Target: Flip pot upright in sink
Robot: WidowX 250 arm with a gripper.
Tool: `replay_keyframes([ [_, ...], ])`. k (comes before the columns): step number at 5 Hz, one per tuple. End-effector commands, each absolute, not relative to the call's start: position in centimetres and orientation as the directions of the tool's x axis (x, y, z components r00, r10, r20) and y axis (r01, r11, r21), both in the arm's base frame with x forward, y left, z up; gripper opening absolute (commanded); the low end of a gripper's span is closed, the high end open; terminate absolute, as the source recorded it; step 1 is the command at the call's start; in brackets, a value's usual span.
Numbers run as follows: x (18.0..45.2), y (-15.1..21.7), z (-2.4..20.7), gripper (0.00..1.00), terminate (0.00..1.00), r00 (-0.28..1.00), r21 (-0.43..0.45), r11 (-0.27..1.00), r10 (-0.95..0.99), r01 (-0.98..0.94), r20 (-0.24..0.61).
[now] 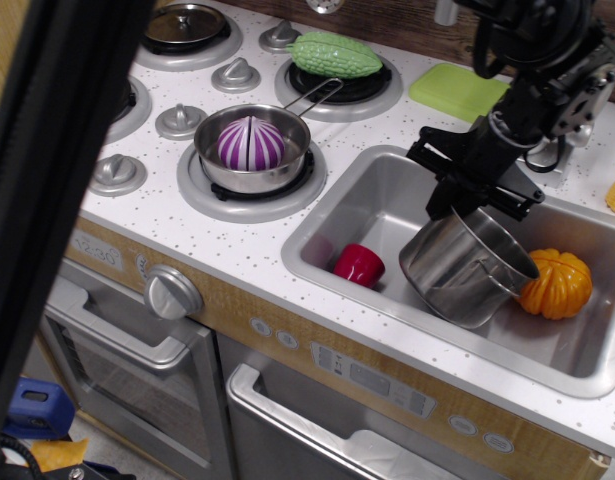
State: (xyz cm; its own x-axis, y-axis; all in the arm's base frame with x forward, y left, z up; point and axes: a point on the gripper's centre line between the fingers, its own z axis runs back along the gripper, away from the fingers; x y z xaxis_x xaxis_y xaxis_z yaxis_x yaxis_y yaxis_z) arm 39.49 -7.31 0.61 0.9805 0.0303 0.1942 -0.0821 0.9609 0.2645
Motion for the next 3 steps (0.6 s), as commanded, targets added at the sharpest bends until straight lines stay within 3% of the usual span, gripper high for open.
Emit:
replay_keyframes([
  [1,40.59,-6.95,2.84,1.0,0.0,0.939,0.155,0.987,-0.082,0.031,0.335],
  [2,40.88,-6.51,2.71,1.0,0.0,0.925,0.126,0.988,-0.133,0.094,0.355],
  [3,40.88,-6.51,2.71,1.0,1.0,0.925,0.126,0.988,-0.133,0.094,0.355],
])
